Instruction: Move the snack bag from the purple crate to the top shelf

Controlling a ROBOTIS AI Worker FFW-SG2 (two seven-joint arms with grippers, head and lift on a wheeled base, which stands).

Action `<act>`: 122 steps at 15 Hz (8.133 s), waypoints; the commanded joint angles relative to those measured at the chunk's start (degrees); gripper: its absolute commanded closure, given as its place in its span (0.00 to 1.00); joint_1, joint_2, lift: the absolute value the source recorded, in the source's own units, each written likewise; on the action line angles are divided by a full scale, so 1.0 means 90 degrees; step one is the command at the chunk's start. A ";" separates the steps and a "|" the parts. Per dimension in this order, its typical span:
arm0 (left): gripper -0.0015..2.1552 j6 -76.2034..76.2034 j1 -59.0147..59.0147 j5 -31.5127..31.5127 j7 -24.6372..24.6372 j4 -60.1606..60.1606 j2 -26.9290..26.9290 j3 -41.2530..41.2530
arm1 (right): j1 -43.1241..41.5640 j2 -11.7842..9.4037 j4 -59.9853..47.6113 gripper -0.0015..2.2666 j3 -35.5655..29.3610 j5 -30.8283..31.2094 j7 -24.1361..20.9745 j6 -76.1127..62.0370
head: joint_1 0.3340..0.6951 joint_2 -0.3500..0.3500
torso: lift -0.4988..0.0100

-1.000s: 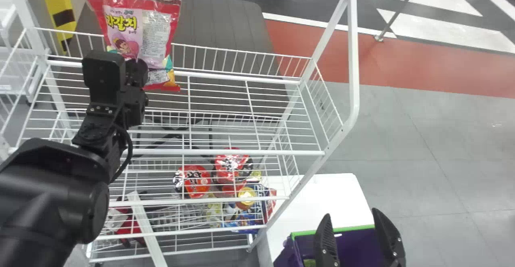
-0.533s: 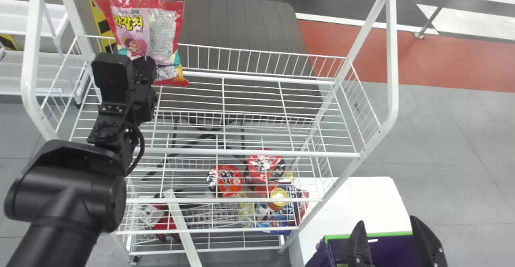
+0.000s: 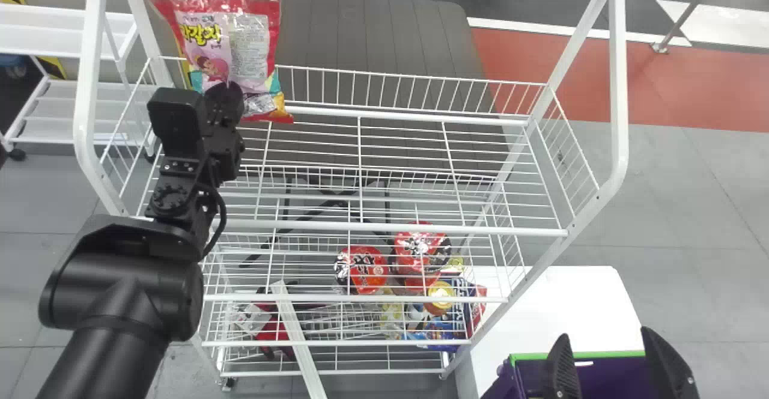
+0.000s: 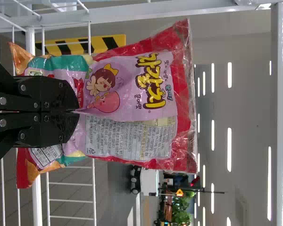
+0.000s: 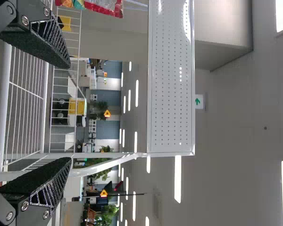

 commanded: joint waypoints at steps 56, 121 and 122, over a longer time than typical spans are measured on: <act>0.66 0.2243 0.1453 -0.0717 0.0285 -0.2860 -0.0016 0.0255 | -0.0137 0.0006 0.0460 0.06 0.0059 0.0014 0.0001 -0.0489 | 1.00 0.37 | 0.98; 0.03 -0.1312 0.5252 -0.0238 -0.0018 -0.6141 -0.0016 0.0313 | 0.0430 -0.0082 -0.4081 0.06 -0.0635 -0.0514 0.0274 0.4765 | 1.00 0.33 | 0.98; 0.03 -0.1722 0.5388 -0.0209 0.0060 -0.5906 0.0049 0.0265 | 0.0498 -0.0053 -0.4178 0.06 -0.0605 -0.0514 0.0293 0.4863 | 1.00 0.34 | 0.98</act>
